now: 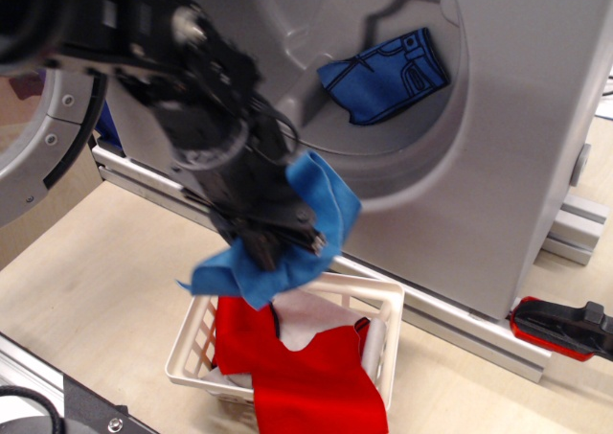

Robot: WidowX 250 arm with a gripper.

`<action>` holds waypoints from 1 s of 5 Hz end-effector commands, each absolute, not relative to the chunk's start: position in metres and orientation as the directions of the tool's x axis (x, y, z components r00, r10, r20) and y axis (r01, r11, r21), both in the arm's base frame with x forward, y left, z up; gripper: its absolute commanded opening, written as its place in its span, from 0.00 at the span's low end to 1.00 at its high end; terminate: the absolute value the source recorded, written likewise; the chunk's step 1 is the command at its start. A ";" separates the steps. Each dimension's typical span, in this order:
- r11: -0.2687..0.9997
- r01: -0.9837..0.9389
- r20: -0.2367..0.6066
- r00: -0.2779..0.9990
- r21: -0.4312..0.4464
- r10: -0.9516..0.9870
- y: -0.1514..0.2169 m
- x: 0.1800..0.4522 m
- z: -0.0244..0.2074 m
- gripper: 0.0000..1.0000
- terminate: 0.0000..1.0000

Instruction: Put clothes in laundry machine

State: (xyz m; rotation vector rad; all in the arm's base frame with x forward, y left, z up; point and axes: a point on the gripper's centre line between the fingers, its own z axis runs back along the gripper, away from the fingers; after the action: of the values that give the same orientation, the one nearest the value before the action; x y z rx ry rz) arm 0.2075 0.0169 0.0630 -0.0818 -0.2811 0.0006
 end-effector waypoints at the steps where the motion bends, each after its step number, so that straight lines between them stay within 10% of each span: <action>1: 0.994 -0.060 0.416 0.905 -0.090 0.092 0.057 0.253 0.103 0.00 0.00; 5: 0.983 -0.161 0.503 0.845 -0.083 0.181 0.060 0.331 0.098 0.00 0.00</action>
State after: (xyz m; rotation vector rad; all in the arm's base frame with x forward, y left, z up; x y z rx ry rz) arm 0.3312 0.0537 0.0791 -0.0466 -0.4816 0.1898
